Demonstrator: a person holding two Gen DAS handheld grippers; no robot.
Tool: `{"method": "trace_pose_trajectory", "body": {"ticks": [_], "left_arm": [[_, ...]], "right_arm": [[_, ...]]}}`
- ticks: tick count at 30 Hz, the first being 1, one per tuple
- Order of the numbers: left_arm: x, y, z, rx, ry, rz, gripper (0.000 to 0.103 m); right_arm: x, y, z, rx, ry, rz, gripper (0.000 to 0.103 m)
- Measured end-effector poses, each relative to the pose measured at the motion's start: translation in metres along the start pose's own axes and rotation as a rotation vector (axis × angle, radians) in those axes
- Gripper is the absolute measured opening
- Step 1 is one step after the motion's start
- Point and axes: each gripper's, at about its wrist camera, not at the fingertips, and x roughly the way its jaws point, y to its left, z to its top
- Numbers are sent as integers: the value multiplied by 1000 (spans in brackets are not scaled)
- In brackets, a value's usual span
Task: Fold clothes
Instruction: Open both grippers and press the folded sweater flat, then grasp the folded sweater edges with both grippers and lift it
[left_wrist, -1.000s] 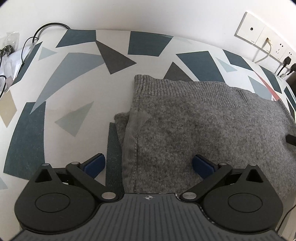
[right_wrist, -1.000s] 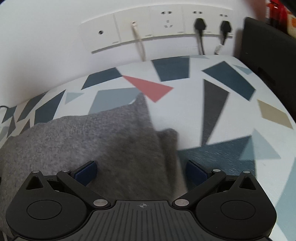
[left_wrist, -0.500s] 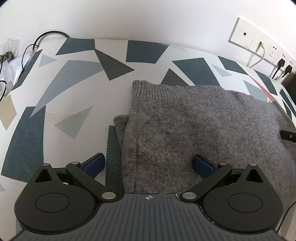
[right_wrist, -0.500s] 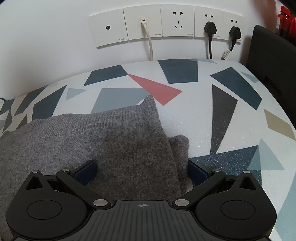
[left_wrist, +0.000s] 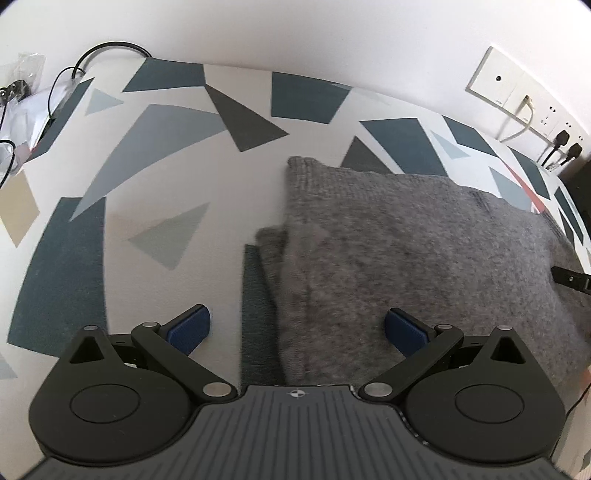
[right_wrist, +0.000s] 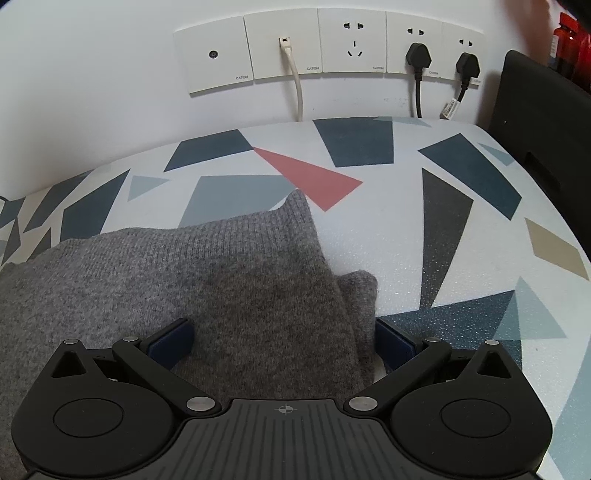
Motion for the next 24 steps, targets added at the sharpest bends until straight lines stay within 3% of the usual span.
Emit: {"method": "trace_pose_trajectory", "body": {"ticks": [3,7,10,24], "left_arm": [[5,-7,4,25,5,28,103],[13,-26,11,103,21,-42,103],[19,-41,12,147,29,-36,103],[24,-49,10,101,-1,20,103]], "right_arm": [[0,1,-2,8,-15,-5,102],[-1,1,-3,19,-28,-12,102],[-1,-1,-1,26,-16,-2,102],[0,-1,-2,-12,-7,10,102]]}}
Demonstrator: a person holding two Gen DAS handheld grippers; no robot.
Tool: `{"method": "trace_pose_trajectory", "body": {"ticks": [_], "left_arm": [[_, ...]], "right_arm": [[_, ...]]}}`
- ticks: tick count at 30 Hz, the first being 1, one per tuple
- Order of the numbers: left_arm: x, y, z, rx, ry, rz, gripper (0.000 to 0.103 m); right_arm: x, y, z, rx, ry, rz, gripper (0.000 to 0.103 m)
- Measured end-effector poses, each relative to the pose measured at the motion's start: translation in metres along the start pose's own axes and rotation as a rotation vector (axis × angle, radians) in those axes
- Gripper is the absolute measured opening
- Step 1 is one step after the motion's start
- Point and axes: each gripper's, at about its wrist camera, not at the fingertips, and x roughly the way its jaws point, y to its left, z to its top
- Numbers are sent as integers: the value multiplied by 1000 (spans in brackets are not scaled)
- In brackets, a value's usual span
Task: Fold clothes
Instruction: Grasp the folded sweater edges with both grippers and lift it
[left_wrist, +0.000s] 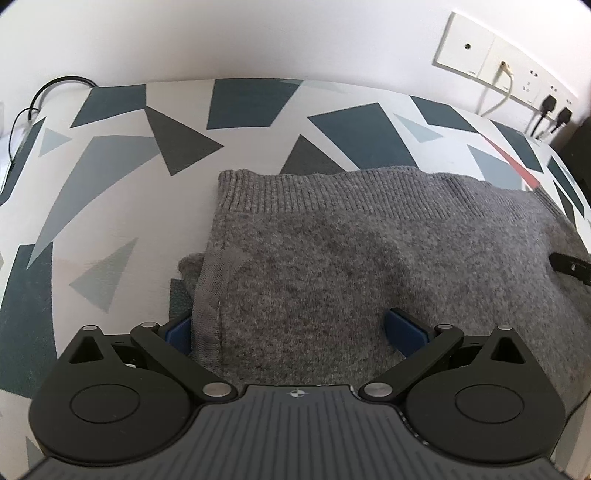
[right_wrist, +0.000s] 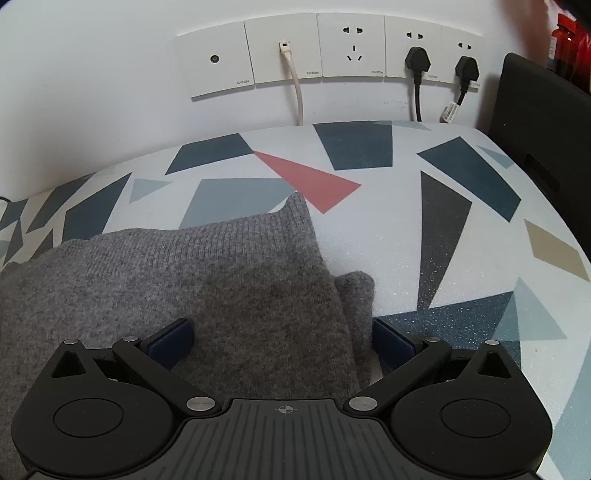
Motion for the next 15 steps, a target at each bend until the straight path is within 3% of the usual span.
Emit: {"method": "trace_pose_trajectory", "body": {"ticks": [2,4,6,7,9,11,15], "left_arm": [[-1,0,0,-14,0,2,101],[-3,-3,-1,-18,-3,-4,92],[-7,-7,0,-20,-5,-31,63],[-9,-9,1,-21,-6,-48,57],[-11,-13,2,-33,-5,-61,42],[-15,-16,4,-47,-27,-47,25],[-34,-16,1,-50,-77,-17,21]], "right_arm": [[2,3,2,-23,17,10,102],[0,8,6,-49,31,45,93],[-2,13,9,-73,43,85,62],[-3,16,10,-79,50,106,55],[-4,22,11,-74,64,152,27],[-5,28,11,-63,75,200,25],[-18,43,9,-92,36,241,21]]}}
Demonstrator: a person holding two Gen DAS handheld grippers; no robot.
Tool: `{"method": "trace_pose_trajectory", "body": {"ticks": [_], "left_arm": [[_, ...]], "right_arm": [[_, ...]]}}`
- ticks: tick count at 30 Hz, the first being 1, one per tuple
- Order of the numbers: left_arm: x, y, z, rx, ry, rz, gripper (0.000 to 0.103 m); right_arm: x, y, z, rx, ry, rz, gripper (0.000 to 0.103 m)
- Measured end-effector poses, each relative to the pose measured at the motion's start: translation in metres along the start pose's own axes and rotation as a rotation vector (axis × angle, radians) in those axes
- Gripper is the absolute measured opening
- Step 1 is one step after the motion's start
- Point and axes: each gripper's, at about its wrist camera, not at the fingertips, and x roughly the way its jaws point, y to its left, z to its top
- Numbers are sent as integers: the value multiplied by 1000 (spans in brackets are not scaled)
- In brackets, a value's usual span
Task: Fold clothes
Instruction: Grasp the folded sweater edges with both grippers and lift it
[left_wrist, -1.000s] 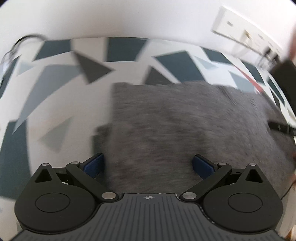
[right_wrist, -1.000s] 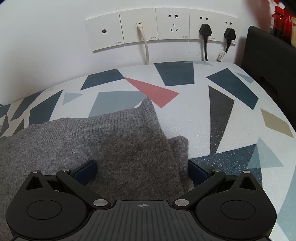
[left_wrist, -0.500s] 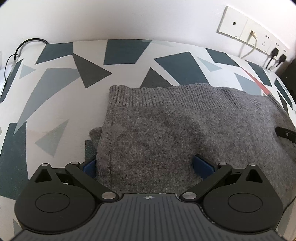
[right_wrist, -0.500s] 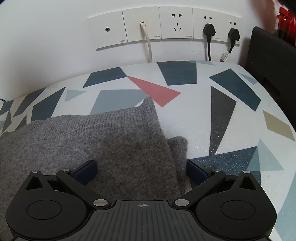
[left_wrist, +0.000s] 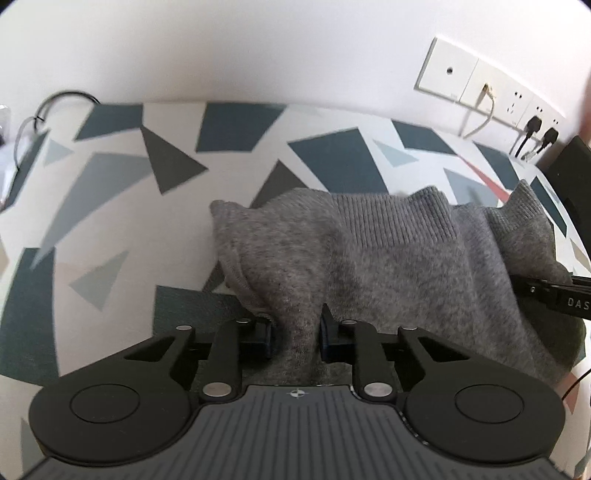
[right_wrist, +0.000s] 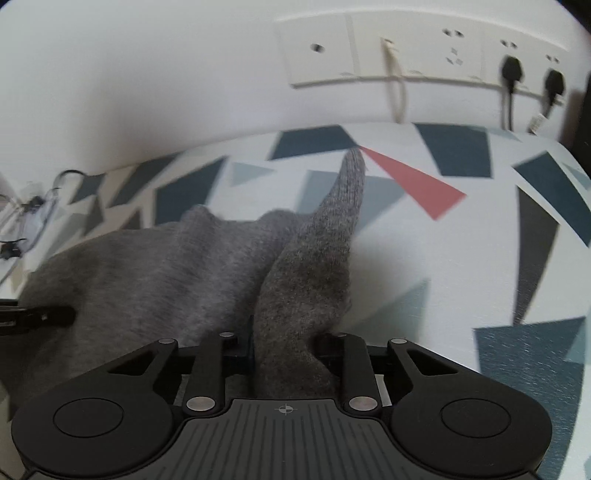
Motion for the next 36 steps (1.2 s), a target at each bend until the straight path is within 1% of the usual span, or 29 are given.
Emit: {"method": "trace_pose_trajectory", "body": {"ticks": [2,6,9,12,17,22,28,32,36], "left_arm": [[-12,4,-1,-13,-32,14,21],[-49,23,-5,-70,-108,44,21],[-80,40,-13,-100,-162,74,21],[-113,57,-28,-127,-216,105,22],[-171,94,-63,-166,-293,169,22],[-234,138,-109,-247,-361,233,22],[-293,177,-167,-355,-390,343,22],[-326,198,-198,-446,-398,435,22],[-352,217,-226,-553,-402,544,22]], "right_arm": [[-13,6,4,-5,-47,6,21],[-44,18,13,-14,-150,14,20],[-63,35,20,-61,-206,29,20],[-79,56,24,-96,-250,55,20],[-105,109,22,-186,-302,105,20],[-132,165,9,-275,-333,165,20],[-140,233,-8,-364,-320,271,20],[-139,277,-15,-423,-288,367,20],[-129,326,-16,-502,-242,492,20]]}}
